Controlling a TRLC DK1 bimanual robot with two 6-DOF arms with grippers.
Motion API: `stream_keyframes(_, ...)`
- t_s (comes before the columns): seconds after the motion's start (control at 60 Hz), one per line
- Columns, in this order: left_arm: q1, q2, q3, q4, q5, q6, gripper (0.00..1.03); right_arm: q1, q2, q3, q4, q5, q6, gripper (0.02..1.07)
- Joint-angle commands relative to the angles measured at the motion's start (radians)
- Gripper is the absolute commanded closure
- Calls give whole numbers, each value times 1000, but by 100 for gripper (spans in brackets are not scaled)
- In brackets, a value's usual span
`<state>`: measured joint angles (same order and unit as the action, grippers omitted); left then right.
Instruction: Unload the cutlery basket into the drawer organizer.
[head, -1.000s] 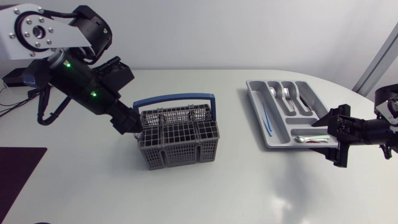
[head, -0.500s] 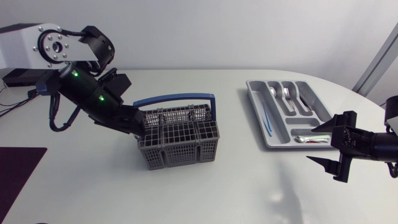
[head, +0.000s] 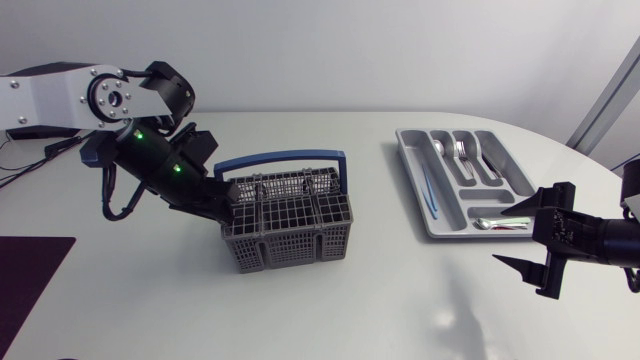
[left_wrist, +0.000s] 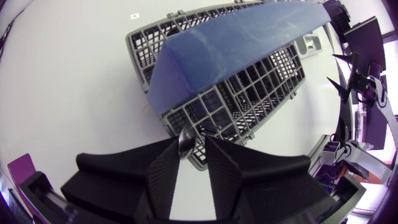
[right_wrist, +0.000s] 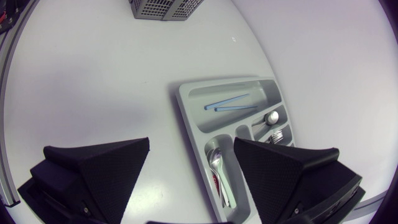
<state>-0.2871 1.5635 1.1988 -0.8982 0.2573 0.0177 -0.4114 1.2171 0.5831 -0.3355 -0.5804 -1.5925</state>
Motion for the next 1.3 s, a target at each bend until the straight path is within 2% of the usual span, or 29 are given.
stream_keyframes(0.0,0,12,-19,2,11,-39,90,3,-4,-25,4,-12,12,9)
stream_keyframes(0.167,6,-16,-18,2,11,-44,100,3,-1,-37,6,-13,2,9)
stream_keyframes(0.383,-15,-25,-22,12,10,-39,100,3,-4,-49,6,-16,-1,9)
stream_keyframes(0.617,-6,-99,13,-7,0,-41,100,-12,-16,-62,4,-18,-14,9)
stream_keyframes(0.8,-3,-140,-36,27,2,-24,100,-13,-27,-68,1,-26,-14,9)
stream_keyframes(1.017,29,-221,-58,47,17,-1,100,-18,-31,-78,1,-29,-21,9)
stream_keyframes(1.283,111,-306,-91,45,96,47,100,-15,-53,-88,-7,-30,-21,9)
